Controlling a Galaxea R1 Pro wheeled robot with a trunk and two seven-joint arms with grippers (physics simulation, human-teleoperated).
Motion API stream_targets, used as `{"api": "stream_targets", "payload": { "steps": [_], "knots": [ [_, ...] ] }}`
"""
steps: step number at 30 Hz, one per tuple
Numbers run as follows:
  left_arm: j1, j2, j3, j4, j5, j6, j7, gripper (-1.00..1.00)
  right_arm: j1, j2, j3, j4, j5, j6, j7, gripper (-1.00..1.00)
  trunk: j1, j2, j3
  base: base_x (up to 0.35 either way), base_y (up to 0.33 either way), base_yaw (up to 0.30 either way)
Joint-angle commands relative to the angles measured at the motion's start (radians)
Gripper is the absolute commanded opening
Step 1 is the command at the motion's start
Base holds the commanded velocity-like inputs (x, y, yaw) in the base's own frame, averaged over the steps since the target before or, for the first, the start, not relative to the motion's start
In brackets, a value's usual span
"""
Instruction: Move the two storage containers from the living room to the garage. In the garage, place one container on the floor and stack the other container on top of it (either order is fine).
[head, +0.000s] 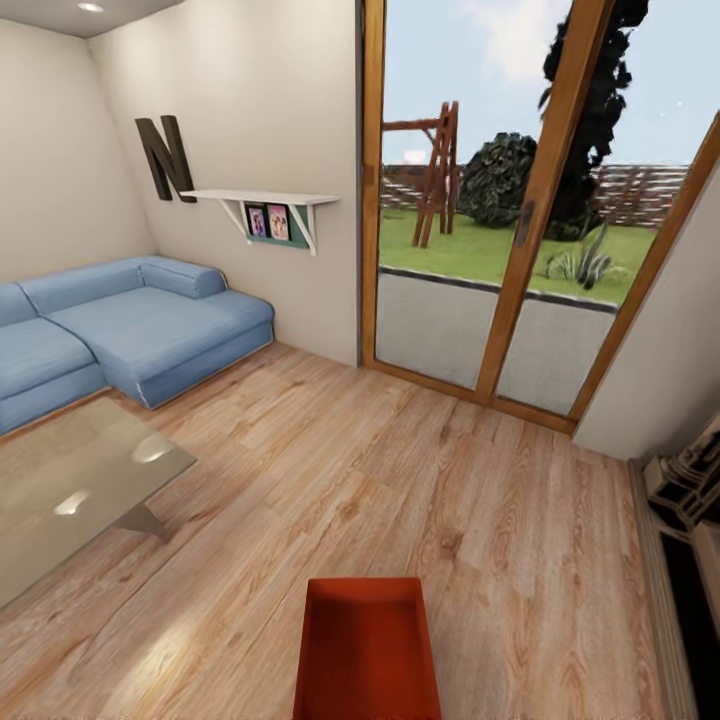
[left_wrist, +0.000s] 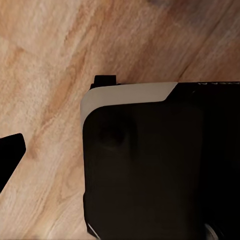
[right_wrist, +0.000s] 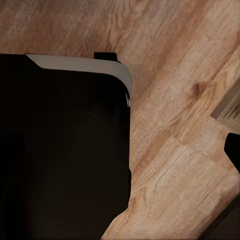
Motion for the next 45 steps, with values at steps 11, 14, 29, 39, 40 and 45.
{"api": "stream_targets", "payload": {
  "steps": [11, 14, 29, 39, 40, 45],
  "knots": [
    [-0.001, 0.0, 0.001, 0.001, -0.001, -0.003, -0.002, 1.0, -0.001, 0.001, 0.009, 0.003, -0.006, -0.002, 0.0, 1.0, 0.0, -0.001, -0.019, 0.0, 0.0, 0.0],
    [-0.001, 0.0, 0.001, 0.001, -0.001, -0.003, -0.002, 1.0, -0.001, 0.001, 0.009, 0.003, -0.006, -0.001, 0.0, 1.0, 0.0, -0.001, -0.024, 0.0, 0.0, 0.0],
    [-0.001, 0.0, 0.001, 0.001, -0.001, -0.004, -0.002, 1.0, -0.001, 0.001, 0.008, 0.003, -0.006, -0.002, 0.0, 1.0, 0.0, -0.001, -0.048, 0.0, 0.0, 0.0],
    [-0.001, 0.0, 0.001, 0.001, -0.001, -0.004, -0.002, 1.0, -0.001, 0.001, 0.008, 0.003, -0.006, -0.002, 0.0, 1.0, 0.0, -0.001, -0.064, 0.0, 0.0, 0.0],
    [-0.001, 0.0, 0.001, 0.001, -0.001, -0.004, -0.002, 1.0, -0.001, 0.001, 0.008, 0.003, -0.007, -0.002, 0.0, 1.0, 0.0, -0.001, -0.066, 0.0, 0.0, 0.0],
    [-0.001, 0.0, 0.001, 0.001, -0.001, -0.004, -0.002, 1.0, -0.001, 0.001, 0.008, 0.003, -0.007, -0.001, 0.0, 1.0, 0.0, -0.001, -0.074, 0.0, 0.0, 0.0]
  ]
}}
